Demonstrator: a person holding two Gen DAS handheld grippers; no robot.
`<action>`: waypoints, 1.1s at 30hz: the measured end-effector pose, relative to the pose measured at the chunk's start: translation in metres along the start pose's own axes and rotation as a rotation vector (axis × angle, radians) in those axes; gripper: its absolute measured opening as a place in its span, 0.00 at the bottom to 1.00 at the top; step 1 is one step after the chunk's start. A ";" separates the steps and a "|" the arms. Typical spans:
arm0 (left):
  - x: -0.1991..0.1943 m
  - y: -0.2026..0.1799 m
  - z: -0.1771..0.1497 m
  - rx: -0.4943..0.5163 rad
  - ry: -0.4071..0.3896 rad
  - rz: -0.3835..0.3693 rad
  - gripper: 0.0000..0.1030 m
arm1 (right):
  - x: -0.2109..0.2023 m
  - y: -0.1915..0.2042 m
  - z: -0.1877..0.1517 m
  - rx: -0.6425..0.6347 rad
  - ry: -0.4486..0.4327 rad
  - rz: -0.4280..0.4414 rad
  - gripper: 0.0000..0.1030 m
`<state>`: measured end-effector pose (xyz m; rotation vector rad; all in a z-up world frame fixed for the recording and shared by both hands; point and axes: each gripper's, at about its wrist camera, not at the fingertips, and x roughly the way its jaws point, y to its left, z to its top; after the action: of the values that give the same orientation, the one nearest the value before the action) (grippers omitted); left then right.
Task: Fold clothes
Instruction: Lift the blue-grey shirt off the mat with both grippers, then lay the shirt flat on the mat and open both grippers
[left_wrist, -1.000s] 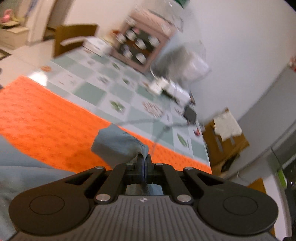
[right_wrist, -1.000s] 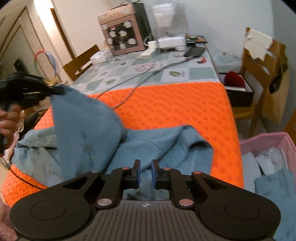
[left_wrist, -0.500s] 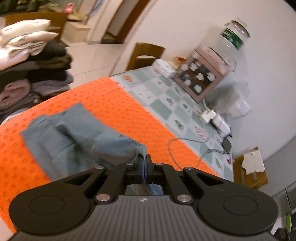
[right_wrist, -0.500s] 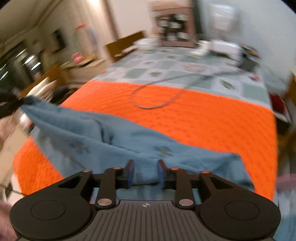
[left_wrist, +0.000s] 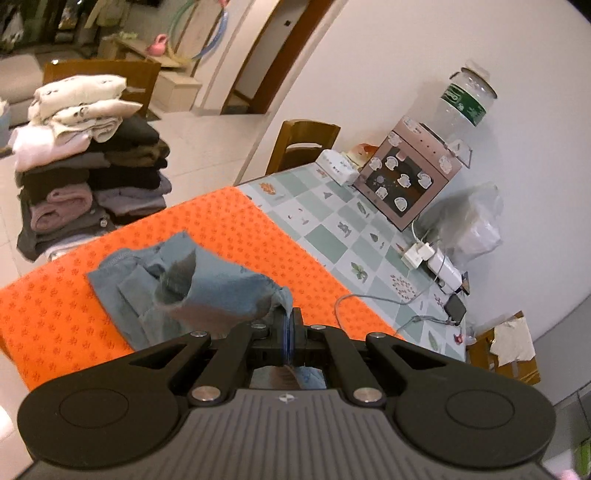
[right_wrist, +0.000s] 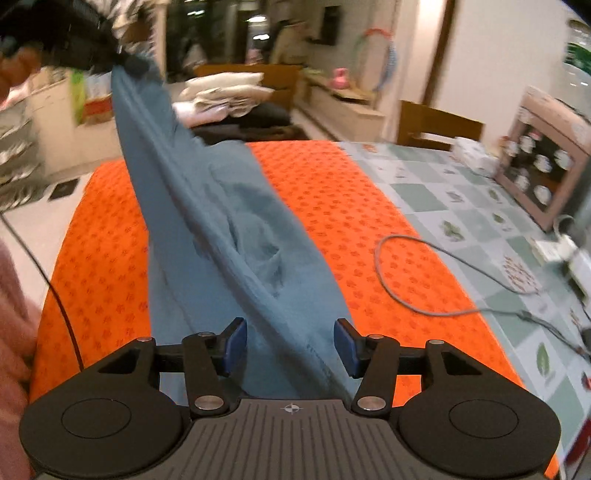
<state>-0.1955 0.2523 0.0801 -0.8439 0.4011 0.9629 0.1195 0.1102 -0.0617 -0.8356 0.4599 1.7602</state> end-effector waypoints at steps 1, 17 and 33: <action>-0.006 -0.005 0.002 -0.012 0.007 0.014 0.01 | 0.001 -0.001 -0.001 -0.010 0.013 0.030 0.33; 0.047 -0.037 0.030 -0.018 0.121 0.165 0.02 | -0.032 -0.042 -0.013 0.190 0.029 0.156 0.03; 0.201 0.004 0.029 0.222 0.161 0.135 0.73 | 0.050 -0.068 -0.029 0.368 0.187 -0.063 0.28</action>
<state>-0.0934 0.3873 -0.0322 -0.7004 0.6980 0.9572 0.1830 0.1474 -0.1114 -0.7428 0.8435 1.4840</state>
